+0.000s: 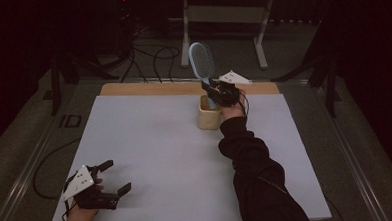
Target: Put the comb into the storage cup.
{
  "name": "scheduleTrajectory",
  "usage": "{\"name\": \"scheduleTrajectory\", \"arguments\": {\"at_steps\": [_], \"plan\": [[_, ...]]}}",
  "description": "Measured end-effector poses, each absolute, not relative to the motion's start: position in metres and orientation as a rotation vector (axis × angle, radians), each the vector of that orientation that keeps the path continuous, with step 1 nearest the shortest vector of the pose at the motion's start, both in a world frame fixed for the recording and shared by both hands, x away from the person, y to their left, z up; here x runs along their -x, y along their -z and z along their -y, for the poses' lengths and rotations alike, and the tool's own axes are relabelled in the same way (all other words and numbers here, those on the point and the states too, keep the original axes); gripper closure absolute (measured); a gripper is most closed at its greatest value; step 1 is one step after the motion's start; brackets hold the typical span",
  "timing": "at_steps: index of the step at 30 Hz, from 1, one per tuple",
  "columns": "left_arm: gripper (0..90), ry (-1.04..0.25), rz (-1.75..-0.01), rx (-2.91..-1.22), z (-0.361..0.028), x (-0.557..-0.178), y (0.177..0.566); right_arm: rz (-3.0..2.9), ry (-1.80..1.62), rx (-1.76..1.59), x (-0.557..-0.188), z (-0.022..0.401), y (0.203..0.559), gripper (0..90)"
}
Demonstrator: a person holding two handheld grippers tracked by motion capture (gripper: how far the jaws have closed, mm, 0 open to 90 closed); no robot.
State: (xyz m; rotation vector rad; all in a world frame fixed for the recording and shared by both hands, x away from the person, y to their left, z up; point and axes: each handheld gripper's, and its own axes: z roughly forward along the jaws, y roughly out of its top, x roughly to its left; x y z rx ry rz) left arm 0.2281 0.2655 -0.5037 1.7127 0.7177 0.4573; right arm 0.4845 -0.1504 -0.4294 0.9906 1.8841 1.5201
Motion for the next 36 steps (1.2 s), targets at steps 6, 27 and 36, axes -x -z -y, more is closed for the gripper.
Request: {"name": "scheduleTrajectory", "arguments": {"at_steps": [6, 27, 36], "plan": [[0.0, -0.446, -0.719, -1.710, -0.266, -0.228, 0.504, -1.877, -1.517, -0.989, -0.482, 0.153, 0.434, 69.8], [0.0, -0.451, -0.720, -1.710, -0.265, -0.228, 0.504, -1.928, -1.490, -0.945, -0.458, 0.161, 0.451, 13.5], [0.0, -0.453, -0.720, -1.715, -0.265, -0.229, 0.504, -2.015, -1.459, -0.939, -0.456, 0.165, 0.451, 12.2]]}}
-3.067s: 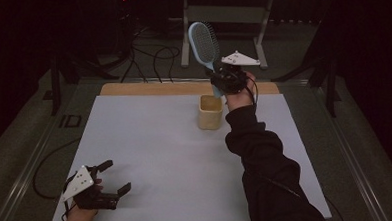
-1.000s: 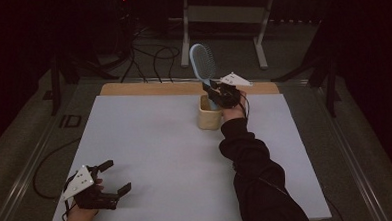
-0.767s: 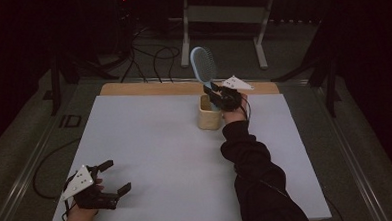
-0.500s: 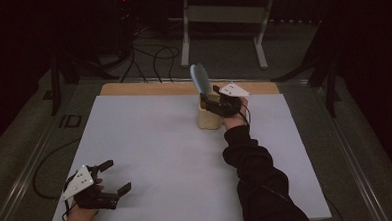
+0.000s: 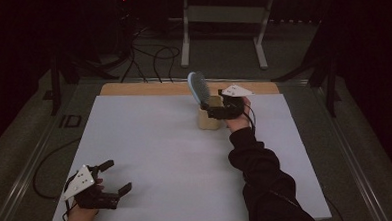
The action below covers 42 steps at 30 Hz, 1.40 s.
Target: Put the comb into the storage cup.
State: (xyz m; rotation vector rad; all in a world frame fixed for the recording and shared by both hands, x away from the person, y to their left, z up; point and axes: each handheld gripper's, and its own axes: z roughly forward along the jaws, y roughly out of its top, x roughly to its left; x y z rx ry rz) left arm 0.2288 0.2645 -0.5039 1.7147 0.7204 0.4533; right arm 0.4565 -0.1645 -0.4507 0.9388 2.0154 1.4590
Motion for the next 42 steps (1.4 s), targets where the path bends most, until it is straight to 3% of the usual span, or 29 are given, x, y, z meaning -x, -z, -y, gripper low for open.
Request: {"name": "scheduleTrajectory", "arguments": {"at_steps": [21, 42], "plan": [[0.0, -0.456, -0.721, -1.707, -0.264, -0.230, 0.504, -2.090, -1.408, -0.964, -0.450, 0.167, 0.429, 11.3], [0.0, -0.464, -0.718, -1.716, -0.264, -0.229, 0.503, -2.154, -1.392, -0.981, -0.420, 0.192, 0.411, 10.8]]}}
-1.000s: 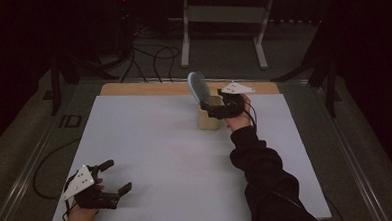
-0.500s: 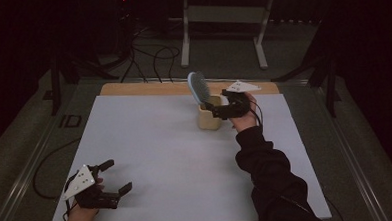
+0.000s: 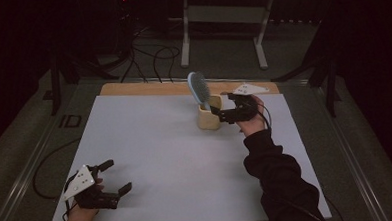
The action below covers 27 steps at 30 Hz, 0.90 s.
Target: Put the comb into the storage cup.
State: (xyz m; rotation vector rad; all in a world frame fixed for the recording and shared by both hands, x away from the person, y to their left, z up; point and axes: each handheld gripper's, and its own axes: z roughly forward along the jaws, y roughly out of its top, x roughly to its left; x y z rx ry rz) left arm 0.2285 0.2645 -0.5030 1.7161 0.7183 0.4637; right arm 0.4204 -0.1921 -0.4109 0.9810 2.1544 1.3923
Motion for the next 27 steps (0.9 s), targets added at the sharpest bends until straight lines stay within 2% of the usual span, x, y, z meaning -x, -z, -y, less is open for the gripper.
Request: {"name": "scheduleTrajectory", "arguments": {"at_steps": [27], "plan": [[0.0, -0.472, -0.717, -1.716, -0.264, -0.228, 0.502, -2.176, -1.430, -0.925, -0.356, 0.229, 0.420, 9.0]]}}
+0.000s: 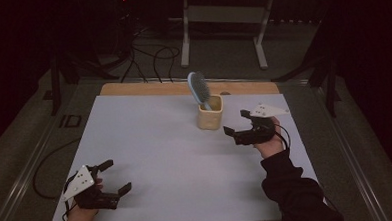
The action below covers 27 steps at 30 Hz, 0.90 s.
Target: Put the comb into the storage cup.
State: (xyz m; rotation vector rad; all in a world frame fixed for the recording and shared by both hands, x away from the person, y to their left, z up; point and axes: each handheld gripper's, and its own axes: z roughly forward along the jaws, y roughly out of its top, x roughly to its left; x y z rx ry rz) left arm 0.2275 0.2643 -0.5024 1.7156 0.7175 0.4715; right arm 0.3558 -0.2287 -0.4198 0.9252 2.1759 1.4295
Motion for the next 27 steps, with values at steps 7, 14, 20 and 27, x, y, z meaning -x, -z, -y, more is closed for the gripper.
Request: {"name": "scheduleTrajectory", "arguments": {"at_steps": [7, 14, 20, 27], "plan": [[0.0, -0.471, -0.716, -1.718, -0.264, -0.227, 0.502, -2.181, -1.451, -0.912, -0.337, 0.236, 0.431, 9.2], [0.0, -0.472, -0.715, -1.720, -0.264, -0.227, 0.502, -2.199, -1.418, -0.913, -0.320, 0.243, 0.446, 9.2], [0.0, -0.471, -0.716, -1.721, -0.264, -0.227, 0.502, -2.198, -1.442, -0.916, -0.304, 0.249, 0.463, 9.2], [0.0, -0.471, -0.716, -1.720, -0.264, -0.227, 0.502, -2.210, -1.431, -0.946, -0.292, 0.258, 0.475, 9.2]]}}
